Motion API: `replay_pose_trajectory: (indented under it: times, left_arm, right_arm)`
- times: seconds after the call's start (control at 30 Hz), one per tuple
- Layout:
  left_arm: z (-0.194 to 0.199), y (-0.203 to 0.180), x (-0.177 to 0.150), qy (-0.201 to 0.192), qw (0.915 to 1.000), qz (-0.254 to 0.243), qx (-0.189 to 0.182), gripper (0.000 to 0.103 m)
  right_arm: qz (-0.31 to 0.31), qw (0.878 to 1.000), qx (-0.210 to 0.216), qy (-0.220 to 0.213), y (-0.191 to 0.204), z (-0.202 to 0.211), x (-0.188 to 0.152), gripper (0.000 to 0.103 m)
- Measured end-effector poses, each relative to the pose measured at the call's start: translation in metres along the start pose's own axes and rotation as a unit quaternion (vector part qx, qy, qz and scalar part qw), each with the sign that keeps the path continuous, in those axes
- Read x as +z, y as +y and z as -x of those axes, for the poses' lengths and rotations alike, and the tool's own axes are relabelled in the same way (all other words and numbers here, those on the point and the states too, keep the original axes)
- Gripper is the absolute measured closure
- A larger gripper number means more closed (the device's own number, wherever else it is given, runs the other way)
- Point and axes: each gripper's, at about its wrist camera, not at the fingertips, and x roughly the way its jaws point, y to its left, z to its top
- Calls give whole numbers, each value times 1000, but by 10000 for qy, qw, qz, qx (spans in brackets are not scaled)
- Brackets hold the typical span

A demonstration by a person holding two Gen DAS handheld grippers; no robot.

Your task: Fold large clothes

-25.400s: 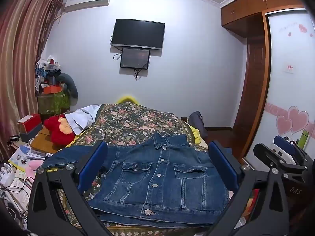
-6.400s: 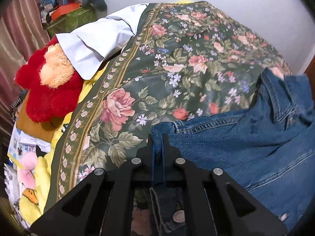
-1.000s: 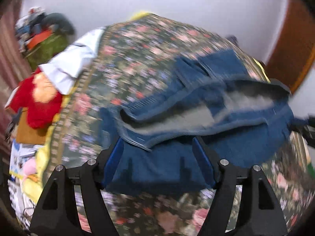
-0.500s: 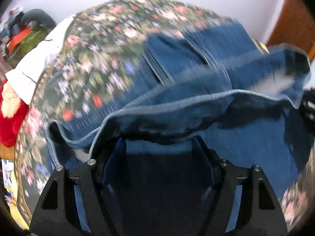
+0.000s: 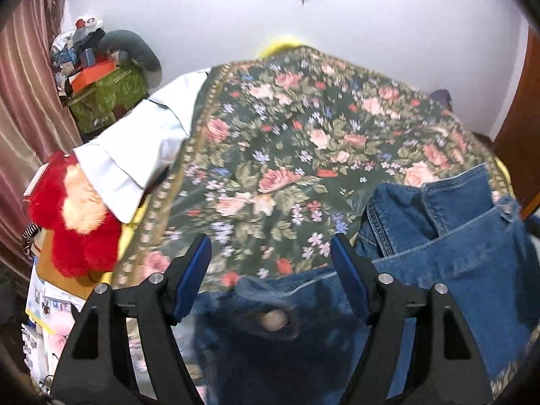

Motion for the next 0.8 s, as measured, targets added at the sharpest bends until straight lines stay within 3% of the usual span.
replay_pose_trajectory:
  times: [0.07,0.17,0.33,0.4,0.5,0.57,0.63,0.7,0.8]
  left_arm:
    - [11,15,-7,51,9999,80,-44,20]
    - [19,32,-27,248,9995,109,-158,19]
    - [2,30,-68,837,9958,-215,-312,18]
    - [-10,23,-82,1021,9940,-308,-257,18]
    - [-38,14,-103,1332,9887,-657,218,18]
    - [-53,13,-118,1446,9845,-853,512,12]
    - [-53,23,-127,1233,9888,-749,384,6]
    - [-48,30,-129,1193,9904,-643,287,5]
    - [-39,34,-132,1173,9905,-667,276,5]
  right_arm:
    - [372,9992,-68,87,12,7,-10,82]
    - [878,9958,-192,188,27,11,-27,82]
    - [1876,9752,-1112,381,58,-6,-59,82]
    - [2104,9655,-1378,677,64,-23,-72,82]
    - [2283,9582,-1627,564,68,-27,-79,82]
    - [2257,9556,-1815,538,65,-24,-78,68]
    - [2144,9520,-2144,420,54,-19,-75,23]
    - [2012,9576,-2013,447,39,-16,-73,12]
    - [1496,9742,-1566,634,10,-8,-70,9]
